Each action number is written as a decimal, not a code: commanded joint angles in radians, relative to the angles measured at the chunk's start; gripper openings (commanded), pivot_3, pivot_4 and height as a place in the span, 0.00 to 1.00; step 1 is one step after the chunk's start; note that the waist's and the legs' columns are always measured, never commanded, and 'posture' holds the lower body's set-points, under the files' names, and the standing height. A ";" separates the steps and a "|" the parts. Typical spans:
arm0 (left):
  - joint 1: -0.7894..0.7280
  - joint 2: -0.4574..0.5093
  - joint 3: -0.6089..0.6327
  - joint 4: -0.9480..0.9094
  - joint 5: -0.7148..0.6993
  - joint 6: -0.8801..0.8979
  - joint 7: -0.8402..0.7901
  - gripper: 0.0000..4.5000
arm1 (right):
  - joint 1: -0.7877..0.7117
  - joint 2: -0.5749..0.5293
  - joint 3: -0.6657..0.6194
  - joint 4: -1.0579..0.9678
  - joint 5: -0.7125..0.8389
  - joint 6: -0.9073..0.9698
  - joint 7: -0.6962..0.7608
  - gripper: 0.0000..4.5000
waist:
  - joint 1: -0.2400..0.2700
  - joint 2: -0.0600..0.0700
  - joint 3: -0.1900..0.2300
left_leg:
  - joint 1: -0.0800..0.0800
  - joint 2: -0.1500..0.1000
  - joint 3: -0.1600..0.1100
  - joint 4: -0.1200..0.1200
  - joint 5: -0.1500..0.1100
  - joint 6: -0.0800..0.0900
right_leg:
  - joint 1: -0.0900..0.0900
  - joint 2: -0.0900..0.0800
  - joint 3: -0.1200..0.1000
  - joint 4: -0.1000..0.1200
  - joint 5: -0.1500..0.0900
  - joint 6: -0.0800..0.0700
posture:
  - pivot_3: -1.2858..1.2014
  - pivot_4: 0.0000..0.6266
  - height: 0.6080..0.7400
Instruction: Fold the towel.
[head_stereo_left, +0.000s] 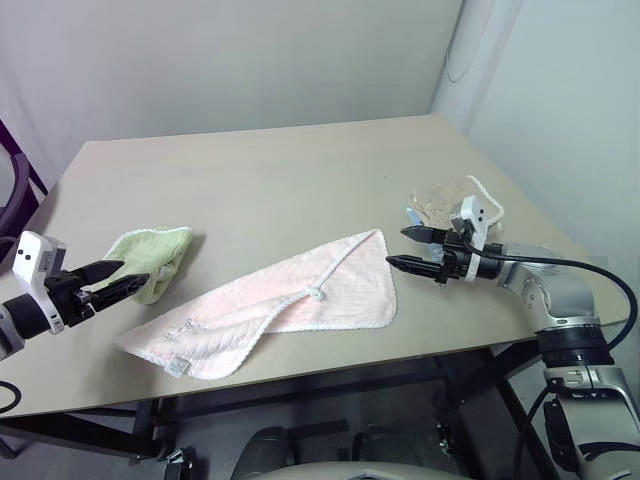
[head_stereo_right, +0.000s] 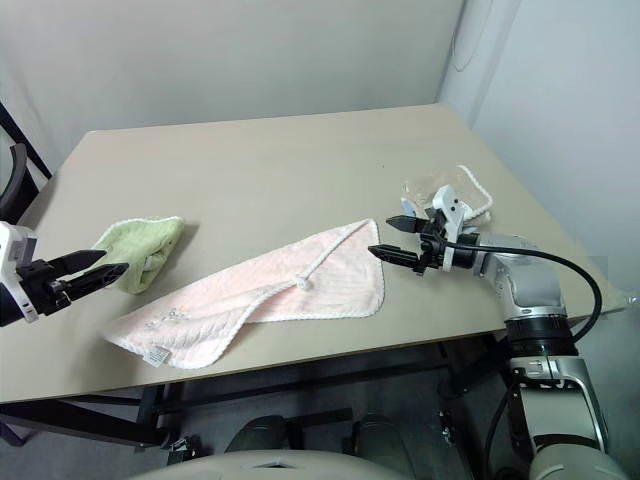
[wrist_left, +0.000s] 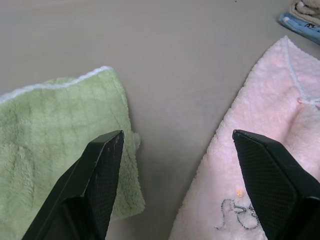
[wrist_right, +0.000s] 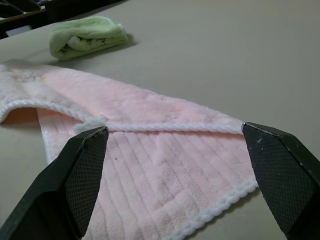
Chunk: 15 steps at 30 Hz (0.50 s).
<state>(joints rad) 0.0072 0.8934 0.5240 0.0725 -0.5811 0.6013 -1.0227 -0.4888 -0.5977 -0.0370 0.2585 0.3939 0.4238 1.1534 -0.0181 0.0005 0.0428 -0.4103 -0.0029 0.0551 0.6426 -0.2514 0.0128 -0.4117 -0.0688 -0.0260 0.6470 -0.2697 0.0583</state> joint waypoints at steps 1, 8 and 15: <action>-0.010 0.006 0.004 -0.042 -0.016 -0.001 -0.001 0.82 | -0.011 0.015 0.003 -0.015 0.001 -0.025 -0.006 0.99 | 0.000 0.000 0.000 | 0.000 0.000 0.000 0.000 0.000 0.000 | 0.000 0.000 0.000 0.000 0.000 0.000 | 0.52 0.00 1.00; 0.024 -0.030 -0.003 -0.169 -0.051 0.029 0.024 0.82 | -0.014 0.036 -0.001 -0.007 0.012 -0.020 -0.027 0.99 | 0.001 0.000 0.000 | 0.000 0.000 0.000 0.000 0.000 0.000 | 0.000 0.000 0.000 0.000 0.000 0.000 | 0.52 0.00 1.00; 0.111 -0.125 -0.045 -0.323 -0.068 0.032 0.080 0.82 | -0.098 0.075 0.014 0.114 -0.028 -0.065 -0.058 0.99 | -0.002 0.001 0.000 | 0.000 0.000 0.001 0.000 0.000 0.000 | 0.002 -0.001 0.000 0.001 0.000 0.000 | 0.52 0.00 1.00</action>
<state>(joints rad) 0.1181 0.7713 0.4802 -0.2011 -0.6335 0.6425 -0.9557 -0.5447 -0.5279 -0.0124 0.3667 0.3664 0.3831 1.1031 -0.0202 0.0011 0.0426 -0.4098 -0.0029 0.0565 0.6426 -0.2514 0.0128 -0.4098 -0.0695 -0.0261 0.6483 -0.2692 0.0578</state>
